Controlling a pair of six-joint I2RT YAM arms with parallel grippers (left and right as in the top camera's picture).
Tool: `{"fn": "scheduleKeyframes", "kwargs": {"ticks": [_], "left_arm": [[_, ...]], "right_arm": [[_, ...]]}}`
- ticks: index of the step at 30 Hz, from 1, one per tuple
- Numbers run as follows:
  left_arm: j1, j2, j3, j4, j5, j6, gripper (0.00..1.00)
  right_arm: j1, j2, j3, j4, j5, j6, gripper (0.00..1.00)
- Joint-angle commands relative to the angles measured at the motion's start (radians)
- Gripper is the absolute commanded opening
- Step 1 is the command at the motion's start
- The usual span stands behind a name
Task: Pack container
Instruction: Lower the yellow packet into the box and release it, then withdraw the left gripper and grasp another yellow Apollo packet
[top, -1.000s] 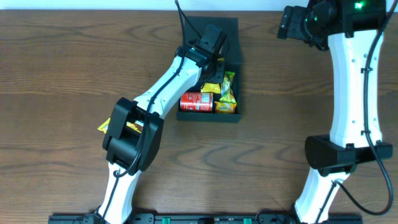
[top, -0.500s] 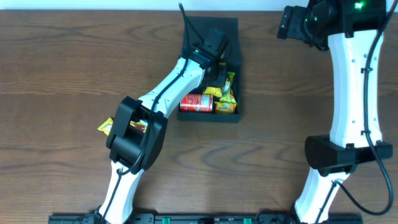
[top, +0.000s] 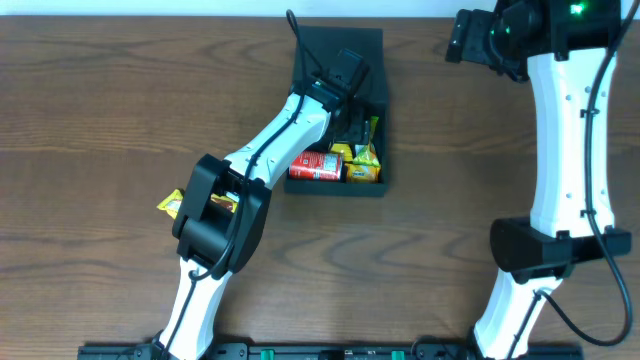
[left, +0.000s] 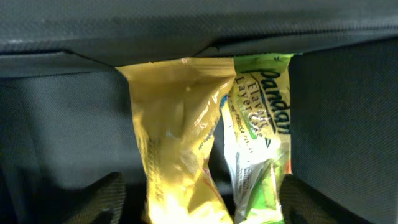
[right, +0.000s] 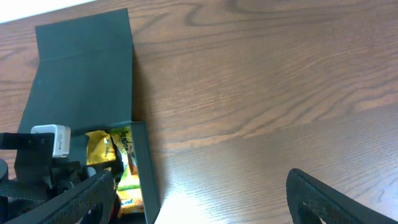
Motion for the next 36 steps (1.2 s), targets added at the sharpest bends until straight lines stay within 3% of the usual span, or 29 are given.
{"fn": "scheduleKeyframes", "kwargs": {"ticks": [1, 10, 15, 23, 29, 32, 36], "left_arm": [[-0.003, 0.014, 0.018, 0.008, 0.000, -0.010, 0.82], [-0.003, -0.007, 0.024, 0.003, -0.024, -0.010, 0.64], [0.000, -0.009, 0.024, -0.020, -0.090, -0.010, 0.49], [0.003, -0.051, 0.055, -0.022, -0.076, -0.010, 0.50], [0.003, -0.177, 0.120, -0.040, -0.088, -0.009, 0.50], [0.004, -0.269, 0.120, -0.099, -0.220, -0.024, 0.50], [0.034, -0.360, 0.120, -0.275, -0.401, -0.181, 0.57]], "right_arm": [[-0.005, -0.002, 0.003, -0.001, 0.011, -0.015, 0.88], [-0.005, -0.002, 0.003, -0.001, 0.011, -0.015, 0.89], [-0.005, -0.002, 0.003, -0.001, 0.011, -0.015, 0.89], [-0.005, -0.002, 0.003, 0.003, 0.011, -0.015, 0.89], [-0.005, -0.002, 0.003, 0.006, 0.011, -0.015, 0.90], [-0.005, -0.002, 0.003, 0.006, 0.011, -0.015, 0.90], [-0.005, -0.002, 0.003, 0.006, 0.011, -0.015, 0.90]]}}
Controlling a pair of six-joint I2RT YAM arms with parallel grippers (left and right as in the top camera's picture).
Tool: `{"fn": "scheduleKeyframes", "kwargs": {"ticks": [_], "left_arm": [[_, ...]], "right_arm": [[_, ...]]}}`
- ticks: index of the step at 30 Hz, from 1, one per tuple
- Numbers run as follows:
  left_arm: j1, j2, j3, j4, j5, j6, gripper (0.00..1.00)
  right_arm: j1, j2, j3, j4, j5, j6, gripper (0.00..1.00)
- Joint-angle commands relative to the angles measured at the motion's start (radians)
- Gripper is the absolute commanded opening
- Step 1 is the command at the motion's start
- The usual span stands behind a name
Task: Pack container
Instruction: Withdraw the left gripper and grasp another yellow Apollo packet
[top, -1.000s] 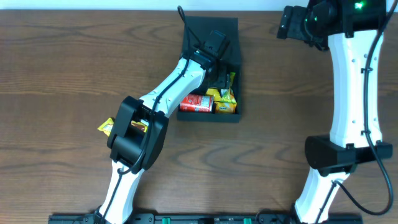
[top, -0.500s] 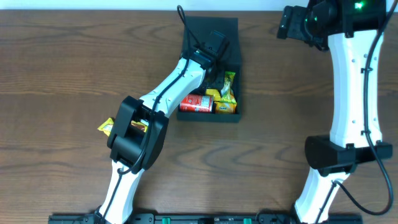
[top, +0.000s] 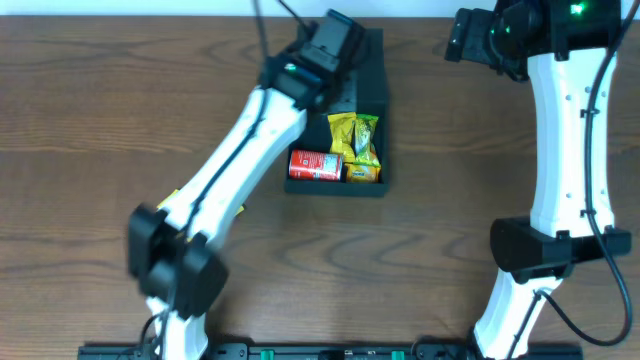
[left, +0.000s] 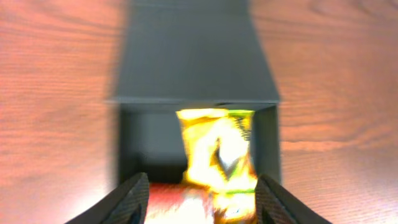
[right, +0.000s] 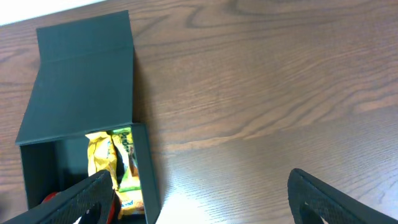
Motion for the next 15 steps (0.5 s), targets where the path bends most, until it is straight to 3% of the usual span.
{"fn": "scheduleKeyframes", "kwargs": {"ticks": [1, 4, 8, 12, 15], "left_arm": [[0.046, -0.067, 0.016, -0.123, -0.190, -0.159, 0.56], [0.124, -0.105, 0.015, -0.294, -0.199, -0.274, 0.55], [0.230, -0.112, 0.010, -0.468, -0.185, -0.333, 0.50], [0.280, -0.114, -0.070, -0.496, -0.174, -0.406, 0.54], [0.298, -0.117, -0.196, -0.443, -0.080, -0.437, 0.55]], "right_arm": [[-0.005, -0.002, 0.003, 0.000, 0.010, -0.015, 0.90], [-0.005, -0.002, 0.003, 0.000, 0.011, -0.015, 0.90], [-0.007, -0.002, 0.003, 0.000, 0.011, -0.016, 0.90], [-0.018, -0.002, 0.003, -0.002, 0.010, -0.015, 0.91], [-0.026, -0.002, 0.003, -0.009, 0.010, -0.016, 0.91]]}}
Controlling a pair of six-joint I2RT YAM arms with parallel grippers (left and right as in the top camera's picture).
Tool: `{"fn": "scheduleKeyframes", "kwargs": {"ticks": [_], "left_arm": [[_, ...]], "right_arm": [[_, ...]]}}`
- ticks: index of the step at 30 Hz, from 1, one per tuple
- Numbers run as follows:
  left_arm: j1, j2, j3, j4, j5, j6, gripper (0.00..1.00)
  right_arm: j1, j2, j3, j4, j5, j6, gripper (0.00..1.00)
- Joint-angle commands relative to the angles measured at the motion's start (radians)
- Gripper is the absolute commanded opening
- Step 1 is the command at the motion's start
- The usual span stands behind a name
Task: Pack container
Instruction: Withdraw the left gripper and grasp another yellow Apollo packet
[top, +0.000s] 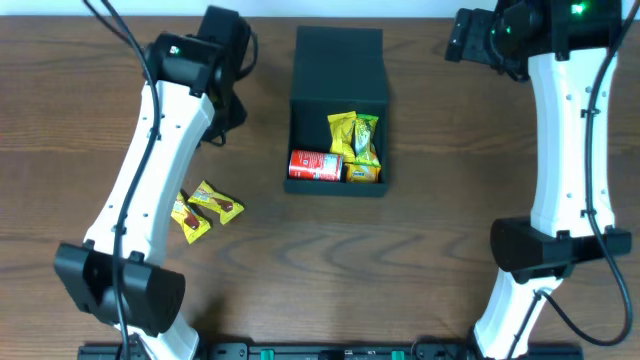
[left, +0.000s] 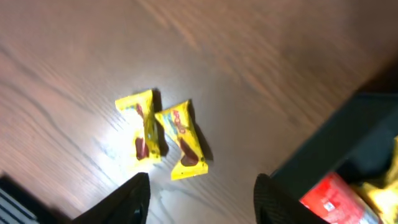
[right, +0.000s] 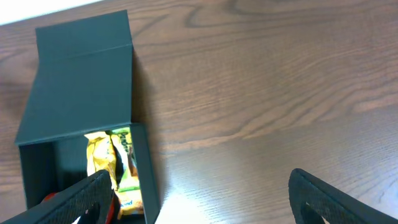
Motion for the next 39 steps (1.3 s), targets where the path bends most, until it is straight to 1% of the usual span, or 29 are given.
{"fn": "scheduleKeyframes", "kwargs": {"ticks": [1, 3, 6, 9, 10, 11, 13, 15, 20, 24, 27, 29, 36, 39], "left_arm": [[0.015, -0.006, -0.136, 0.042, 0.101, -0.072, 0.55], [0.023, -0.023, -0.250, 0.118, 0.158, -0.072, 0.54], [0.029, -0.067, -0.389, 0.196, 0.175, -0.100, 0.54], [0.031, -0.117, -0.497, 0.250, 0.175, -0.177, 0.55], [0.031, -0.130, -0.528, 0.276, 0.176, -0.200, 0.58], [0.031, -0.137, -0.552, 0.287, 0.176, -0.232, 0.58], [0.032, -0.137, -0.587, 0.275, 0.185, -0.301, 0.55], [0.033, -0.137, -0.624, 0.282, 0.192, -0.338, 0.55], [0.035, -0.137, -0.732, 0.404, 0.195, -0.349, 0.56], [0.041, -0.137, -0.770, 0.480, 0.187, -0.336, 0.57], [0.041, -0.137, -0.774, 0.496, 0.129, -0.331, 0.57], [0.044, -0.136, -0.774, 0.517, 0.113, -0.299, 0.58], [0.054, -0.091, -0.774, 0.554, 0.120, -0.290, 0.58], [0.060, -0.061, -0.774, 0.571, 0.177, -0.293, 0.57]], "right_arm": [[-0.025, -0.002, 0.003, -0.007, 0.010, -0.015, 0.91], [-0.031, -0.002, 0.003, -0.007, 0.010, -0.015, 0.91], [-0.037, -0.002, 0.003, -0.006, 0.009, -0.015, 0.91], [-0.041, -0.002, 0.003, -0.003, 0.002, -0.015, 0.92], [-0.041, -0.002, 0.003, -0.001, -0.001, -0.015, 0.92], [-0.041, -0.002, 0.003, 0.001, -0.001, -0.015, 0.92], [-0.041, -0.002, 0.003, 0.001, -0.001, -0.015, 0.92], [-0.041, -0.002, 0.003, 0.000, -0.001, -0.015, 0.92], [-0.041, -0.002, 0.003, -0.003, -0.001, -0.015, 0.92], [-0.041, -0.002, 0.003, -0.003, -0.001, -0.015, 0.92], [-0.041, -0.002, 0.003, -0.003, -0.001, -0.015, 0.92], [-0.041, -0.002, 0.003, -0.003, -0.001, -0.015, 0.92], [-0.041, -0.002, 0.003, -0.008, -0.001, -0.015, 0.92], [-0.041, -0.002, 0.003, -0.011, -0.001, -0.015, 0.92]]}}
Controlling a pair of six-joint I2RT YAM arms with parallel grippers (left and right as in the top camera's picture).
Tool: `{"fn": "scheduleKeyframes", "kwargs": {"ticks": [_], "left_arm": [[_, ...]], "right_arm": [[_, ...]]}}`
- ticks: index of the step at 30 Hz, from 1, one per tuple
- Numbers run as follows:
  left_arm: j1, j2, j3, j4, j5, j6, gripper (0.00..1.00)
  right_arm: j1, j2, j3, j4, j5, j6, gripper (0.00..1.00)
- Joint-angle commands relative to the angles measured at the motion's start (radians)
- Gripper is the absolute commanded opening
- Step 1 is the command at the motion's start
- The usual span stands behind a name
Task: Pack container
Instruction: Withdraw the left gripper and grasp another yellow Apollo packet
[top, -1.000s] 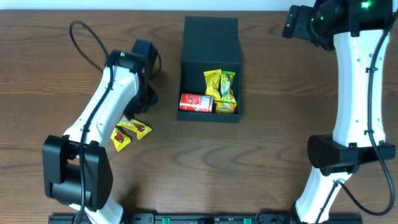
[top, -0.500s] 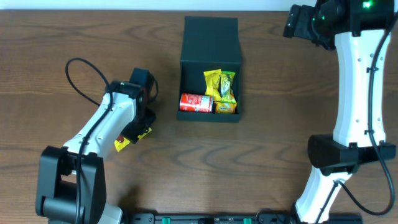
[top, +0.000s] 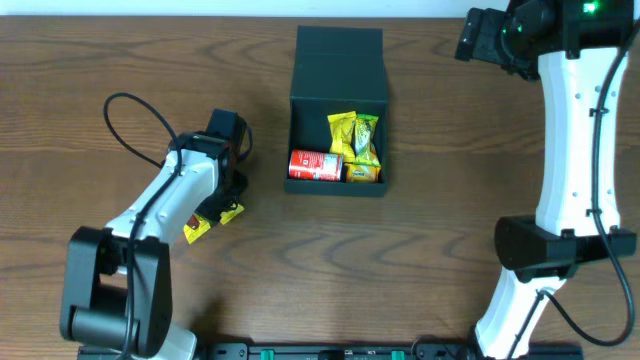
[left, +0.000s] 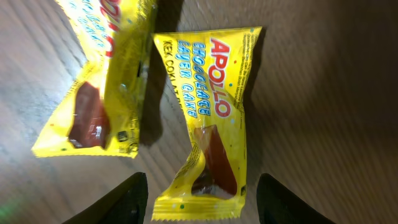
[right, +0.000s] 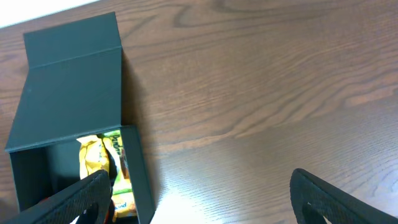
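Observation:
The black box (top: 375, 120) stands open at the table's middle, lid folded back, holding a red packet (top: 314, 165), a yellow packet (top: 343, 134) and a green packet (top: 367, 135). Two yellow Apollo cake packets lie left of it. My left gripper (top: 222, 196) is low over them and open. In the left wrist view its fingers (left: 127, 200) straddle the near end of the right Apollo packet (left: 211, 118). The other Apollo packet (left: 102, 81) lies beside it. My right gripper (right: 199, 205) hangs open high above the table, right of the box (right: 68, 68).
The left arm's black cable (top: 130, 125) loops over the table to the left. The right arm's white column (top: 570, 150) stands at the right side. Brown wood table (top: 450, 250) lies all round the box.
My left gripper was high at the back left of the box; it is now low over the two yellow Apollo packets, open around one. The right wrist has shifted slightly.
My left gripper was inside the box at the yellow and green packets. Then it was above the box's lid, with those packets lying in the box. Then it stood off to the back left, and now it is down at the two Apollo packets.

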Motion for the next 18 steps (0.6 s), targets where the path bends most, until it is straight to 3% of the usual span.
{"fn": "scheduleKeyframes", "kwargs": {"ticks": [1, 5, 7, 14, 18], "left_arm": [[0.011, 0.041, -0.003, 0.014, 0.028, 0.013, 0.57], [0.013, 0.047, -0.003, 0.029, 0.021, 0.013, 0.52], [0.019, 0.048, -0.003, 0.030, 0.018, 0.014, 0.39], [0.038, 0.051, -0.003, 0.030, 0.018, 0.023, 0.32], [0.038, 0.078, -0.003, 0.029, 0.036, 0.049, 0.34]], "right_arm": [[-0.005, -0.002, 0.003, -0.004, 0.002, -0.015, 0.92], [-0.005, -0.002, 0.003, -0.006, 0.002, -0.015, 0.92], [-0.005, -0.002, 0.003, -0.006, 0.002, -0.015, 0.92], [-0.005, -0.002, 0.003, -0.006, 0.002, -0.015, 0.92], [-0.005, -0.002, 0.003, -0.006, 0.002, -0.015, 0.92]]}}
